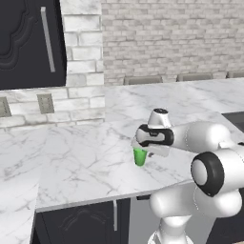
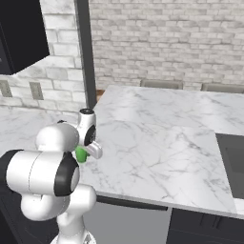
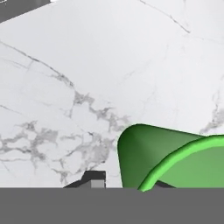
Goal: Place the pitcher and cup on the dining counter for serving.
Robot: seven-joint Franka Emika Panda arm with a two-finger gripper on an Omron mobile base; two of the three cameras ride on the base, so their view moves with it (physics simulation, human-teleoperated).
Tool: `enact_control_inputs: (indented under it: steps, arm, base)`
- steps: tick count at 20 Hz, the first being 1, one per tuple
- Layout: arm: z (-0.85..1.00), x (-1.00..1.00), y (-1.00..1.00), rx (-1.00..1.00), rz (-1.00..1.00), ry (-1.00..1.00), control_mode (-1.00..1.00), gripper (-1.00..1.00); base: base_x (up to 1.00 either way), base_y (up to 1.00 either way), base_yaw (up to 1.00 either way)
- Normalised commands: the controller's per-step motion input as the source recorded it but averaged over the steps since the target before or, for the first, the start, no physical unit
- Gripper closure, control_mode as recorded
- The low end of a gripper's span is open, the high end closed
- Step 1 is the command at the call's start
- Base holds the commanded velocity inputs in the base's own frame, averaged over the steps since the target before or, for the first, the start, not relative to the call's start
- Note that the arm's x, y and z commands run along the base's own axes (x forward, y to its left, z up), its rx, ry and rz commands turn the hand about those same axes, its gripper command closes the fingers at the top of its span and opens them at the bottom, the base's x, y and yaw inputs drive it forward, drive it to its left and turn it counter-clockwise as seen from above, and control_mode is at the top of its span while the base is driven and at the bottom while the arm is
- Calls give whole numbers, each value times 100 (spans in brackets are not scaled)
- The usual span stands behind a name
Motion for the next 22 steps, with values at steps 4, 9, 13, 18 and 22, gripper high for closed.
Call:
enact_control_inputs:
  steps: [4,9,13,18,22]
  arm:
    - [0,0,0,0,0,0,-100,100]
    - [14,-12,0,0,0,-7,-100,100]
    - [51,-43,0,0,0,-26,-100,100]
    - [64,-48,0,0,0,-30,-100,100]
    - [62,-60,0,0,0,-30,-100,100]
  base:
    - [0,0,0]
    - [0,0,0]
    - [0,0,0]
    - [0,0,0]
    - [0,0,0]
